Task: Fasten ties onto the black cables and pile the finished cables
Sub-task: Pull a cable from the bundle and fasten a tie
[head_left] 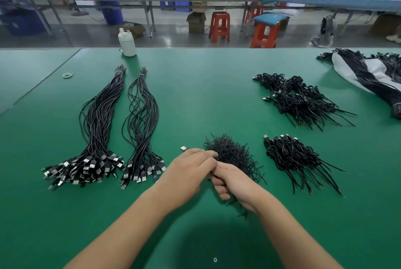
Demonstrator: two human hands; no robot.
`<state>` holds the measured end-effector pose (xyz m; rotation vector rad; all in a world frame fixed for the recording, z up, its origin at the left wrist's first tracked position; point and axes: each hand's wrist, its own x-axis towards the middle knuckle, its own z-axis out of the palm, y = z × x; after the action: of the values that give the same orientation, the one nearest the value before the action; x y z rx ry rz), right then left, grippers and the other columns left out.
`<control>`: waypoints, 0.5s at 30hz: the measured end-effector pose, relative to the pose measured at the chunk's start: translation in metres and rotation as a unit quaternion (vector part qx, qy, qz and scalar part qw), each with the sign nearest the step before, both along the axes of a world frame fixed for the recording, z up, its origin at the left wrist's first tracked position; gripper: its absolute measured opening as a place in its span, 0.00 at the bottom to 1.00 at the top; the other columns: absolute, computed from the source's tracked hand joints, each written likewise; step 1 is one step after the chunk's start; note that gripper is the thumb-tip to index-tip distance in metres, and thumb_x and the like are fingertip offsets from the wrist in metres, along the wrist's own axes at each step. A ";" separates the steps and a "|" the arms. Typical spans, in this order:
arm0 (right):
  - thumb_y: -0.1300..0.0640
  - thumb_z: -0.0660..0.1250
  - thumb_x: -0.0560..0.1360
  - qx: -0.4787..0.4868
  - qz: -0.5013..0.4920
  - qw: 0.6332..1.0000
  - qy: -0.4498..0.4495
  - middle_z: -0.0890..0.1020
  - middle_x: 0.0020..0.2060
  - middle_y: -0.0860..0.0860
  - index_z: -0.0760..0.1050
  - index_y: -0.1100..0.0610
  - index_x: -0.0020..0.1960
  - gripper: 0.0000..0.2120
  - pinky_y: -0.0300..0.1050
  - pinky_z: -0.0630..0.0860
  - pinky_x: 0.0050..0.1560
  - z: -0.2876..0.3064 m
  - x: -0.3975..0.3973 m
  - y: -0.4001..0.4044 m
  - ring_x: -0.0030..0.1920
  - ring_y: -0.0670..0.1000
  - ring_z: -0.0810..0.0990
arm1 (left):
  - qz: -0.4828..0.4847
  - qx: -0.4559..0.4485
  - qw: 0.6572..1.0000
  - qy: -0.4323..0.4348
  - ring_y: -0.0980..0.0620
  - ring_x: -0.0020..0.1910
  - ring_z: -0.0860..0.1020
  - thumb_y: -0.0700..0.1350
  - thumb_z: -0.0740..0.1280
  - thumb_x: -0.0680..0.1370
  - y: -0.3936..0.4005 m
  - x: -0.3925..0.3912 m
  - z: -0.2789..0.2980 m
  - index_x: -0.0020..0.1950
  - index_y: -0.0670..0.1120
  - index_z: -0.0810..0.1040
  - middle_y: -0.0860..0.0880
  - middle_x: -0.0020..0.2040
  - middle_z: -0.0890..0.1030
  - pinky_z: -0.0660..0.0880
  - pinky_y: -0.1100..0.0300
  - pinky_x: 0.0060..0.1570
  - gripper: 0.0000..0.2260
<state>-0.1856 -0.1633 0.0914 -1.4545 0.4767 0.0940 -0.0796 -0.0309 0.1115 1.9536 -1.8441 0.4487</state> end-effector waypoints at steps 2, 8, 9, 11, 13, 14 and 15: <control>0.52 0.54 0.84 -0.013 0.010 1.000 0.004 0.61 0.28 0.46 0.67 0.53 0.41 0.13 0.41 0.52 0.28 0.003 0.000 0.001 0.28 0.47 0.56 | 0.040 -0.003 0.994 0.105 0.51 0.46 0.76 0.31 0.65 0.72 -0.001 -0.004 -0.001 0.48 0.44 0.78 0.49 0.48 0.82 0.70 0.57 0.51 0.10; 0.55 0.53 0.83 -0.049 -0.014 0.999 -0.007 0.61 0.29 0.46 0.67 0.53 0.40 0.13 0.44 0.53 0.31 0.003 0.000 0.005 0.28 0.47 0.57 | 0.166 -0.059 0.915 0.364 0.64 0.35 0.73 0.36 0.66 0.78 -0.009 -0.017 -0.002 0.45 0.49 0.77 0.59 0.33 0.78 0.65 0.74 0.39 0.08; 0.54 0.54 0.82 -0.089 -0.011 0.996 -0.017 0.63 0.29 0.46 0.68 0.53 0.40 0.13 0.44 0.56 0.31 0.002 -0.001 0.005 0.29 0.47 0.60 | 0.176 -0.057 0.907 0.377 0.66 0.35 0.74 0.36 0.66 0.78 -0.009 -0.018 -0.001 0.44 0.50 0.77 0.59 0.33 0.78 0.65 0.75 0.39 0.09; 0.51 0.56 0.83 -0.228 0.017 0.973 -0.040 0.70 0.32 0.47 0.70 0.54 0.42 0.13 0.48 0.66 0.36 0.001 -0.003 0.006 0.33 0.47 0.66 | 0.195 -0.046 0.894 0.401 0.65 0.36 0.74 0.37 0.67 0.78 -0.009 -0.017 0.000 0.43 0.52 0.77 0.60 0.34 0.78 0.66 0.75 0.39 0.10; 0.48 0.55 0.84 -0.355 0.045 0.933 -0.043 0.74 0.36 0.48 0.70 0.57 0.44 0.15 0.52 0.71 0.44 -0.001 -0.004 0.007 0.37 0.47 0.70 | 0.211 -0.034 0.882 0.419 0.64 0.37 0.74 0.38 0.67 0.78 -0.009 -0.016 0.000 0.41 0.54 0.76 0.58 0.35 0.78 0.66 0.74 0.38 0.11; 0.48 0.54 0.84 -0.405 0.050 0.912 -0.039 0.75 0.36 0.48 0.68 0.57 0.44 0.16 0.54 0.71 0.45 -0.002 -0.005 0.007 0.38 0.49 0.72 | 0.218 -0.030 0.876 0.430 0.64 0.36 0.74 0.38 0.67 0.78 -0.009 -0.016 -0.001 0.41 0.54 0.76 0.58 0.35 0.78 0.67 0.73 0.37 0.12; 0.47 0.53 0.84 -0.451 0.055 0.890 -0.036 0.74 0.36 0.48 0.66 0.55 0.43 0.16 0.54 0.70 0.45 -0.003 -0.005 0.008 0.39 0.51 0.73 | 0.224 -0.028 0.869 0.441 0.64 0.35 0.74 0.38 0.67 0.78 -0.009 -0.015 -0.001 0.40 0.54 0.76 0.57 0.34 0.78 0.67 0.72 0.37 0.12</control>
<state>-0.1906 -0.1553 0.0888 -2.3930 0.3858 -0.1141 -0.0949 -0.0394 0.1105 2.0300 -0.7948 -0.2567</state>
